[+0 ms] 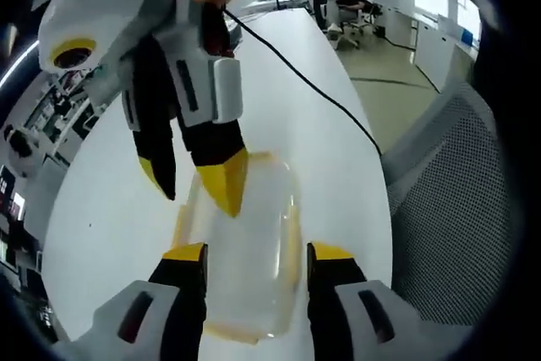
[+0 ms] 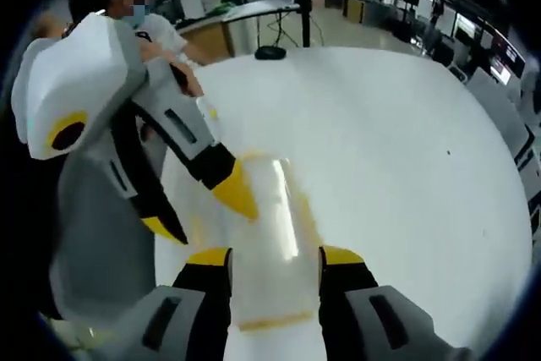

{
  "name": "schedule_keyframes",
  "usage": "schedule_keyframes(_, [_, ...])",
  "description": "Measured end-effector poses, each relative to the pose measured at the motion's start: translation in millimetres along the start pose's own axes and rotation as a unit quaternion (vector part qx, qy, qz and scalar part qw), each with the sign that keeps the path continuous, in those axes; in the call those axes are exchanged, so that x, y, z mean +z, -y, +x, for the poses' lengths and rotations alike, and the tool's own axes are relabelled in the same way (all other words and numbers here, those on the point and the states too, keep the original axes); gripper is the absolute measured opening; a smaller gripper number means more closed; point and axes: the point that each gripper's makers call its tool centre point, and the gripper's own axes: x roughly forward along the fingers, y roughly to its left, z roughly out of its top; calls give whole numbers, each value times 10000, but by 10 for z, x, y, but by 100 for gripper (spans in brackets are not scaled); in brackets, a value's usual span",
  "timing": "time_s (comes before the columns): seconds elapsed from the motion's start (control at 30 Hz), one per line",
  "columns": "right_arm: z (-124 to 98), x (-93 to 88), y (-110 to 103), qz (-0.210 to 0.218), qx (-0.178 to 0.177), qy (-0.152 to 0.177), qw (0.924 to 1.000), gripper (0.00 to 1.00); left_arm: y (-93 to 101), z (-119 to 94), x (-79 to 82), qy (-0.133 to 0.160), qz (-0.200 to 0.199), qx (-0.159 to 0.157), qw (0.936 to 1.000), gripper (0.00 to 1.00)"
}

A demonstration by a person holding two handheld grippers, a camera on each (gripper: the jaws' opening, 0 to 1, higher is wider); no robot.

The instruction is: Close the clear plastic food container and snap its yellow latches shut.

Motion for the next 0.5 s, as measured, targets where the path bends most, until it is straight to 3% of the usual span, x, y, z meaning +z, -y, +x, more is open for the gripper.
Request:
schedule_keyframes(0.07, [-22,-104,-118,57,228,-279,9993,39,-37,-20,-31,-17,-7,-40,10000,47])
schedule_keyframes(0.13, [-25,-151,-103,-67,81,-412,9991,49,-56,-31,-81,-102,-110,-143,9998,47])
schedule_keyframes(0.17, [-20,-141,-116,-75,53,-351,9993,68,-66,-39,-87,-109,-101,-156,9998,47])
schedule_keyframes(0.2, [-3,-64,-136,30,54,-61,10000,83,-81,-61,-97,-92,-79,-174,9998,47])
schedule_keyframes(0.27, [-47,100,-209,381,167,425,9982,100,-102,-86,-103,-43,-85,-207,9997,46])
schedule_keyframes(0.33, [-97,144,-217,556,109,529,9970,100,-120,-115,-112,-12,-117,-231,9997,46])
schedule_keyframes(0.4, [-101,29,-245,423,28,170,9990,100,-131,-135,-126,5,-133,-265,9996,45])
schedule_keyframes(0.47, [-105,-80,-178,-39,-280,-205,9994,95,-150,-148,-117,48,-131,-287,9995,45])
schedule_keyframes(0.5, [-102,-104,-231,39,-171,-269,9995,95,-154,-160,-108,87,-164,-323,9993,45])
